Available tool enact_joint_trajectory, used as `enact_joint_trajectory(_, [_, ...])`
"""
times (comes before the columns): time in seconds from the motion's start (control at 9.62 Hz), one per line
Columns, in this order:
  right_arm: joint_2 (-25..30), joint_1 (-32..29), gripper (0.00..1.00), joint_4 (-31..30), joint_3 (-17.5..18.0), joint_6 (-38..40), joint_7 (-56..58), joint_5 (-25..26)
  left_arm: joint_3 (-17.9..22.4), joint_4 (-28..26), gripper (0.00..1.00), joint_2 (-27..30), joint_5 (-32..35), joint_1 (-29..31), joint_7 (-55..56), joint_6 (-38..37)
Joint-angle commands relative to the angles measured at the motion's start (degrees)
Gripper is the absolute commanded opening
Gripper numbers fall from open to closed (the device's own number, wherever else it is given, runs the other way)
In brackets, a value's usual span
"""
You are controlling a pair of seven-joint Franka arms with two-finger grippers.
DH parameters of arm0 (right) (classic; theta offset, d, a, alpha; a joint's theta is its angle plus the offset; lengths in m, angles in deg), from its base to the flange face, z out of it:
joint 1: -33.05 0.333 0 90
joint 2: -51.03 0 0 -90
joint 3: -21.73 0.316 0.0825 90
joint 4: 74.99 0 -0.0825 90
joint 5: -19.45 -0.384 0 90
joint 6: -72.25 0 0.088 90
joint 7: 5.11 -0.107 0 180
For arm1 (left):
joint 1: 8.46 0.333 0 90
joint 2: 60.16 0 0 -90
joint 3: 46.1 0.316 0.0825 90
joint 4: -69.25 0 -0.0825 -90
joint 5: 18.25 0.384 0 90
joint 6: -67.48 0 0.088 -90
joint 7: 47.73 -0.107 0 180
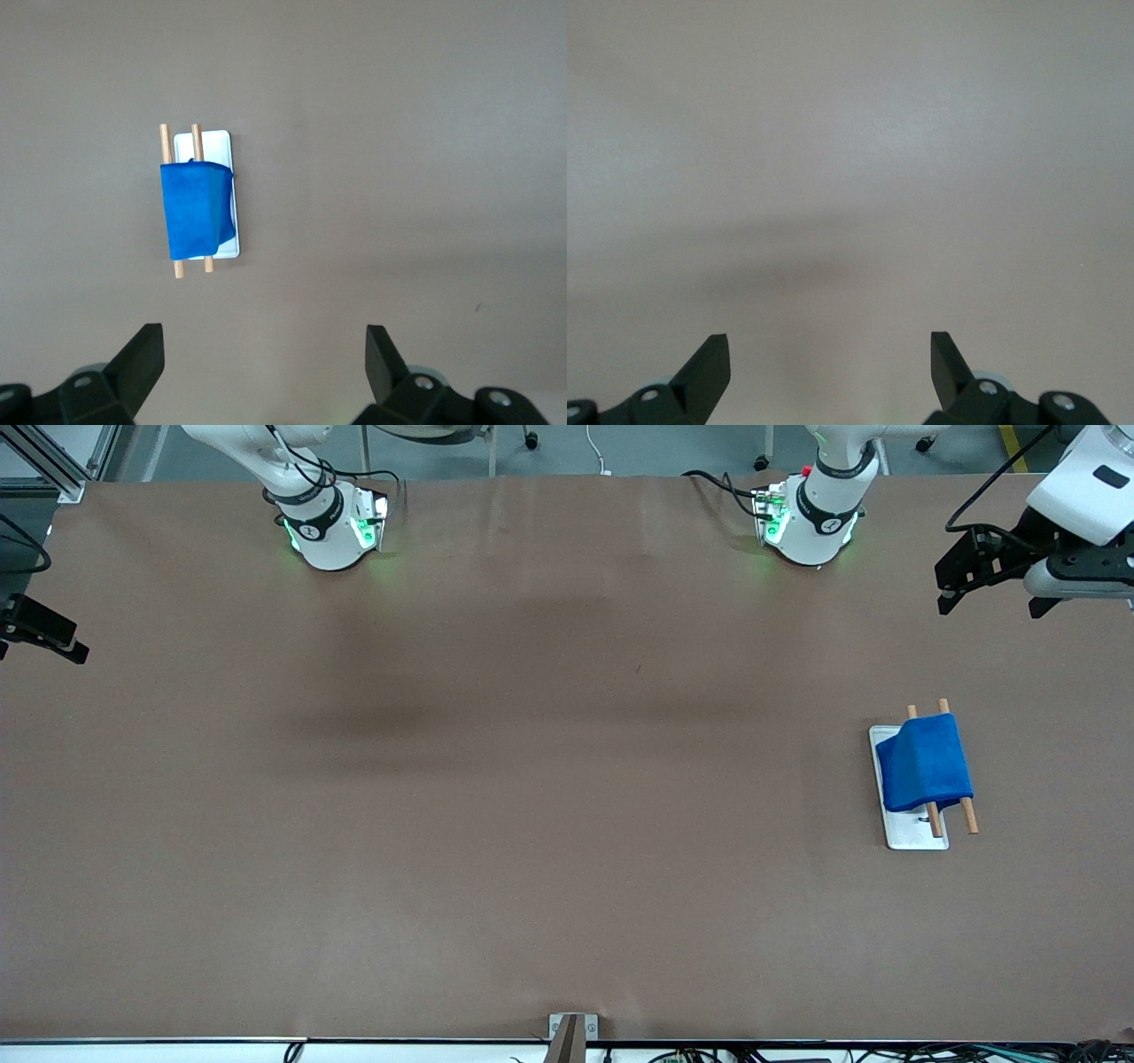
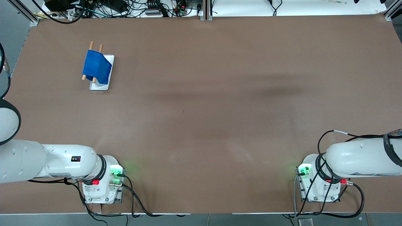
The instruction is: Right arm passes towel to left arm to hang
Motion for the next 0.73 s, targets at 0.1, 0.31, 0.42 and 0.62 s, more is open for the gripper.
enact_joint_trajectory(0.1, [0.89,-0.47,1.0,-1.07,0.3,-0.03,-0.86,0.03,0.41,-2.75,1.0,0.82,-1.09,-0.56,0.91,-0.09])
enact_joint_trajectory(0.31, [0.89,-0.47,1.0,-1.07,0.3,-0.03,-0.86,0.03,0.41,-2.23,1.0,0.2,-2.04,-0.21,0.91,0.18])
enact_joint_trajectory(0.42, [0.89,-0.47,1.0,-1.07,0.3,-0.03,-0.86,0.03,0.41,-1.35,1.0,-0.67,-2.66,-0.21,0.91,0.18])
enact_joint_trajectory(0.62, [0.89,-0.47,1.0,-1.07,0.3,-0.03,-0.77,0.03,0.41,0.06,1.0,-2.08,-2.58,-0.03,-0.23,0.18])
